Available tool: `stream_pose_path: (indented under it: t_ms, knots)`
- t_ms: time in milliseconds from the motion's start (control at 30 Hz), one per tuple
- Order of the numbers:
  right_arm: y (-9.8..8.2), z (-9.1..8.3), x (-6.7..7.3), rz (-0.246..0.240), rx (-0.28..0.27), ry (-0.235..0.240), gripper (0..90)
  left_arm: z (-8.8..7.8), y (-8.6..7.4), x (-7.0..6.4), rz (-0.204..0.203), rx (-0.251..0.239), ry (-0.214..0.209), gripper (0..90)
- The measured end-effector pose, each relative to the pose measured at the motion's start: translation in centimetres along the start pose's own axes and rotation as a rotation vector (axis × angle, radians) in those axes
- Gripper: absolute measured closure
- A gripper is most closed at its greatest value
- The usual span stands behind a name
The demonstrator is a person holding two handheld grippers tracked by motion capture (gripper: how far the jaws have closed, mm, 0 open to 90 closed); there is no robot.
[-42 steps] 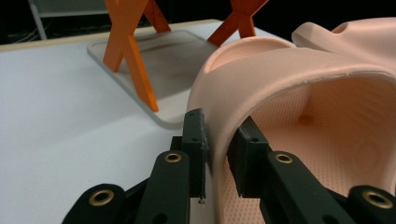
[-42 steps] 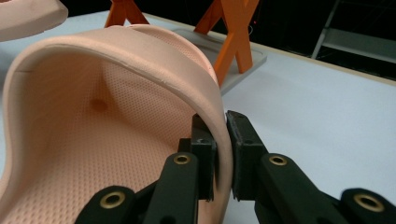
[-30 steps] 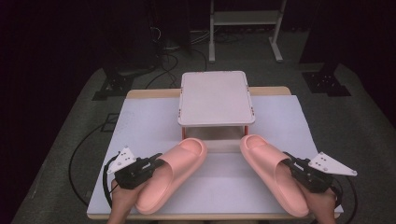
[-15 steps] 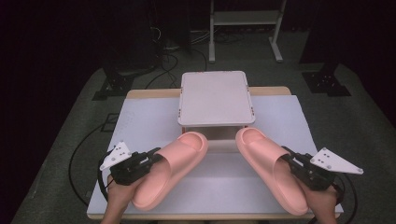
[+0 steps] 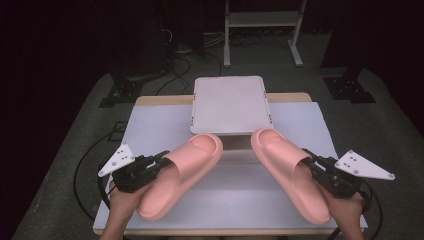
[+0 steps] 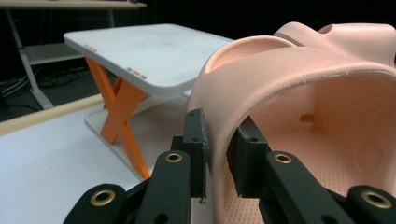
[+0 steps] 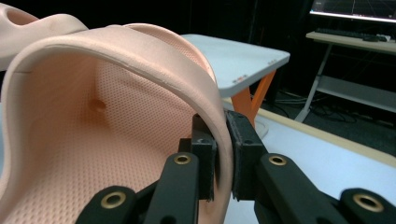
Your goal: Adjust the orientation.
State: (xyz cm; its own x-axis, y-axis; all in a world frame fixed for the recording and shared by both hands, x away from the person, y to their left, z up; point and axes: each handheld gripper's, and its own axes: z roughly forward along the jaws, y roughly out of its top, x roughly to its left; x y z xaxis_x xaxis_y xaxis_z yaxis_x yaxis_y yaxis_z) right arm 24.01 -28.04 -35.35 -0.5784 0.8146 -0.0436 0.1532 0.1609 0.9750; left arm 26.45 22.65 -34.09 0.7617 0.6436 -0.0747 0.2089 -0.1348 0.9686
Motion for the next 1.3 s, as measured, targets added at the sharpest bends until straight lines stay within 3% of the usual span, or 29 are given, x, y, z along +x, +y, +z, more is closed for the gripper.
stream_pose_path:
  t_ms: [300,700,1300]
  knots:
    - [2.0,1.2,0.1,-0.028,0.006,0.014,81.7,0.5,0.9,0.3,0.002,-0.004,-0.008,77.9]
    - [3.9,2.6,-0.3,-0.029,0.013,0.008,81.6,1.3,2.3,1.1,0.012,0.010,0.000,77.9]
    - [5.2,4.4,-1.1,-0.031,0.035,-0.001,81.5,2.6,3.6,2.5,-0.006,0.019,0.019,78.0]
